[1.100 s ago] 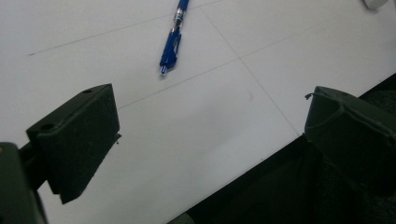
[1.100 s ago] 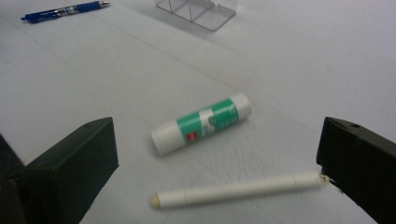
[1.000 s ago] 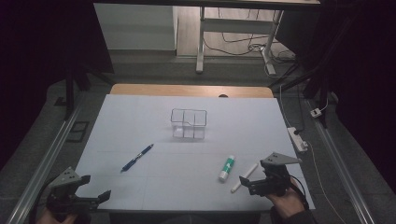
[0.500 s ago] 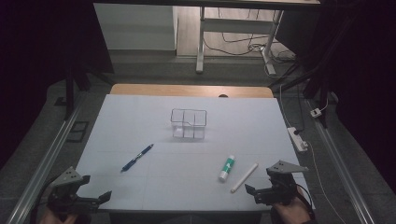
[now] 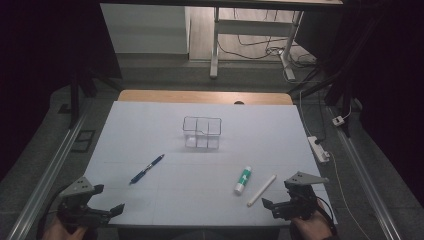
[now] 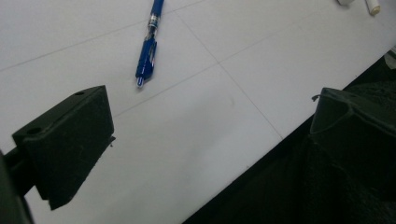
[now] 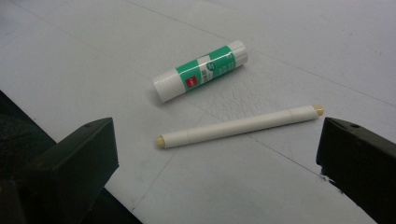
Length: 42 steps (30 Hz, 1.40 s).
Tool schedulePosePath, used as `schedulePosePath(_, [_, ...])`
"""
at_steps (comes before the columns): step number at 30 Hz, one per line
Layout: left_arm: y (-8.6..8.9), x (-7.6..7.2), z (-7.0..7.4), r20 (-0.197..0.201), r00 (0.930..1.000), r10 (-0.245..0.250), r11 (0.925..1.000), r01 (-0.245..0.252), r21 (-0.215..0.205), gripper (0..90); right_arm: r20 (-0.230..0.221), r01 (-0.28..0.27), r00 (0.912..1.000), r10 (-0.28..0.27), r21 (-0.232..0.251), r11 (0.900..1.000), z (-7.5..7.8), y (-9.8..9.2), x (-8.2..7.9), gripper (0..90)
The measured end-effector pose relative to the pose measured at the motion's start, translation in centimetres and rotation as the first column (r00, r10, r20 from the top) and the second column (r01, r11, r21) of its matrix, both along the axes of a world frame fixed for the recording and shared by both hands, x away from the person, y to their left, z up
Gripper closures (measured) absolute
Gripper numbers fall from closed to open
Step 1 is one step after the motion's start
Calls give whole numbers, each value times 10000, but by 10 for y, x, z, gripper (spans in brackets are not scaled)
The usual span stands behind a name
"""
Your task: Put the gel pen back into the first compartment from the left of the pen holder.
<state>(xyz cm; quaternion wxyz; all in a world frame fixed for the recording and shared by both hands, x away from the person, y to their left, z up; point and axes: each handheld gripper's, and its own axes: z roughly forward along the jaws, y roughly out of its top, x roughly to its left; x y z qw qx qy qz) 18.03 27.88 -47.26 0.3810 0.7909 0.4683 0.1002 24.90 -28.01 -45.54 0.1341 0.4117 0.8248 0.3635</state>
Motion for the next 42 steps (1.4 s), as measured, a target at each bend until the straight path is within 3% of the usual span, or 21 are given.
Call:
schedulePosePath(3, [-3,6,-2,-287,9995,-93,9997,87,-226,0,-33,-22,10000,22,24,10000,0,0,0,0])
schedulePosePath(6, [-6,11,-2,-157,9996,-219,9990,213,-399,0,-34,-87,10000,87,20,10000,0,0,0,0])
schedulePosePath(13, [-16,29,-2,-276,9982,-530,9985,527,-132,0,-140,-190,9997,189,-67,9998,-1,1,1,0])
schedulePosePath(22, [-29,67,-2,-445,9963,-741,9972,746,100,0,-207,-245,9995,244,-76,9997,-1,2,1,0])
schedulePosePath(27, [-33,91,-5,-494,9967,-641,9979,637,-79,0,-268,-326,9991,325,-61,9994,-1,2,2,0])
schedulePosePath(29, [-36,98,-6,-519,9964,-665,9977,669,67,0,-290,-328,9990,326,-69,9994,-1,2,2,0])
schedulePosePath(32, [-41,113,-7,-538,9962,-679,9956,711,606,0,-309,-325,9990,323,-57,9995,-1,2,2,0])
schedulePosePath(42, [-54,154,-14,-871,9921,-899,9870,1004,1254,0,-329,-303,9990,303,-20,9995,-2,2,2,0])
